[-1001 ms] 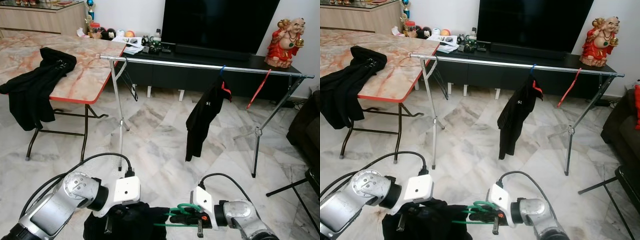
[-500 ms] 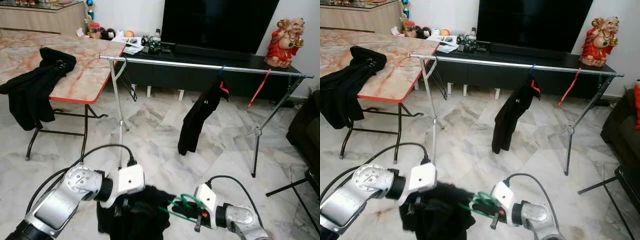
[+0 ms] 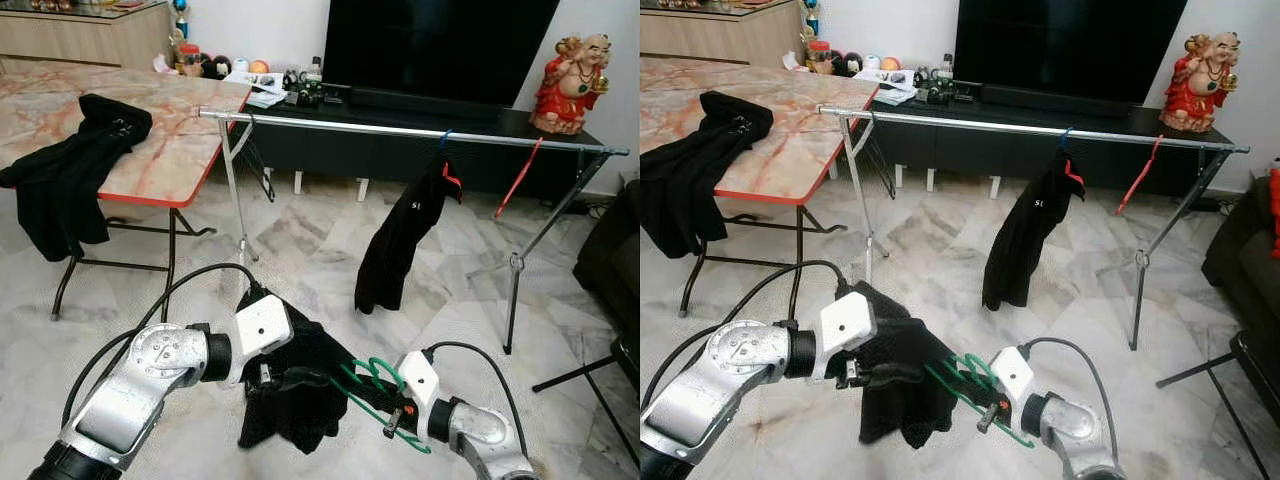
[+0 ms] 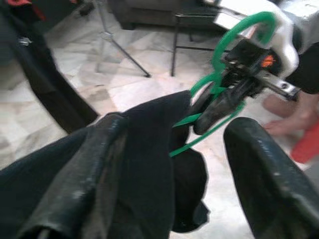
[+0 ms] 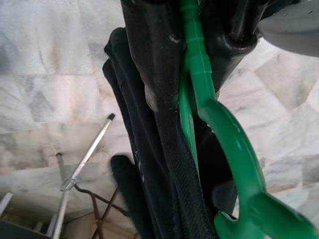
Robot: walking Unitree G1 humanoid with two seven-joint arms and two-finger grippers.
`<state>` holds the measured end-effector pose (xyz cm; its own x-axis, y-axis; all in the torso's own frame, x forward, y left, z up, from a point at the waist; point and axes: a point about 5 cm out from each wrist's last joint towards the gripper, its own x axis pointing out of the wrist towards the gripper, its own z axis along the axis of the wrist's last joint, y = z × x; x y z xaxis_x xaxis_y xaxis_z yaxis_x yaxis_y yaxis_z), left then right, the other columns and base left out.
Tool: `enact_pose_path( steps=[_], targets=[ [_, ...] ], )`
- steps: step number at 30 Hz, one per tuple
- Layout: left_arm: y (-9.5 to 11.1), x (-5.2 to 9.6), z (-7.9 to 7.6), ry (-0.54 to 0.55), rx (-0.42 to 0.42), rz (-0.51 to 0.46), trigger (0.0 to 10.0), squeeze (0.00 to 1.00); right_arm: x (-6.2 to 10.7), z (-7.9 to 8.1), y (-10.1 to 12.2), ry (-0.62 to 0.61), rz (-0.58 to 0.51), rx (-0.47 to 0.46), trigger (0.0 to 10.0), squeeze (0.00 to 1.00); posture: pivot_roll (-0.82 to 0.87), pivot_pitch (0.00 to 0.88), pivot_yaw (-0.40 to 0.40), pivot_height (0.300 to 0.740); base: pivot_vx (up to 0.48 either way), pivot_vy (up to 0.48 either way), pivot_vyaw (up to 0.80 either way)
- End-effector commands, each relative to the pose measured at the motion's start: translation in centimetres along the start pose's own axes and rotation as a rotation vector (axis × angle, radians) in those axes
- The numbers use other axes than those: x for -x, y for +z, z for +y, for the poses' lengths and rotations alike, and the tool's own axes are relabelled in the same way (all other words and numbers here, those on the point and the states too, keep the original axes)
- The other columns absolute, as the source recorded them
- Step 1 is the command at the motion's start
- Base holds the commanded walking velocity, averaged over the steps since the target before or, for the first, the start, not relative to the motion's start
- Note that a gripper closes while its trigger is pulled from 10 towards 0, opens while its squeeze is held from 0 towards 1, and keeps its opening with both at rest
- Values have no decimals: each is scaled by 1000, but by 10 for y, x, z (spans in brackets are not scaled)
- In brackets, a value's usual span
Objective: Hang hanger
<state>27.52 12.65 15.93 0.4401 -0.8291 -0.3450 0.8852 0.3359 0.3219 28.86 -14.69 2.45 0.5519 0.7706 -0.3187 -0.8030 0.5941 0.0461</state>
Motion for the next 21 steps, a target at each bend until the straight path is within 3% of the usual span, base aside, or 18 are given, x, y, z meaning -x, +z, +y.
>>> enact_pose_path(
  steps=[1, 3, 9, 17, 18, 21],
  targets=[
    [-8, -2, 2, 76, -22, 36, 10000, 0, -2, -12, 25, -45, -104, 43, 0, 0, 180, 0, -104, 740, 0, 0, 0],
    [-26, -7, 5, 217, 26, 90, 10000, 0, -3, -15, 34, -31, -139, 53, 0, 0, 179, 0, -108, 740, 0, 0, 0],
    [-49, -10, 6, 388, 113, 145, 10000, 0, -3, -19, 44, -20, -166, 72, 0, 0, 178, 0, -112, 740, 0, 0, 0],
    [-56, -20, 9, 537, 162, 141, 10000, 0, -5, -18, 48, 2, -178, 74, 0, 0, 177, 0, -113, 740, 0, 0, 0],
    [-57, -21, 16, 614, 173, 148, 10000, 0, -6, -17, 47, 8, -176, 73, 0, 0, 177, 0, -115, 740, 0, 0, 0],
    [-58, -21, 23, 695, 187, 159, 10000, 0, -6, -15, 44, 20, -171, 72, 0, 0, 177, 0, -115, 740, 0, 0, 0]
  ],
)
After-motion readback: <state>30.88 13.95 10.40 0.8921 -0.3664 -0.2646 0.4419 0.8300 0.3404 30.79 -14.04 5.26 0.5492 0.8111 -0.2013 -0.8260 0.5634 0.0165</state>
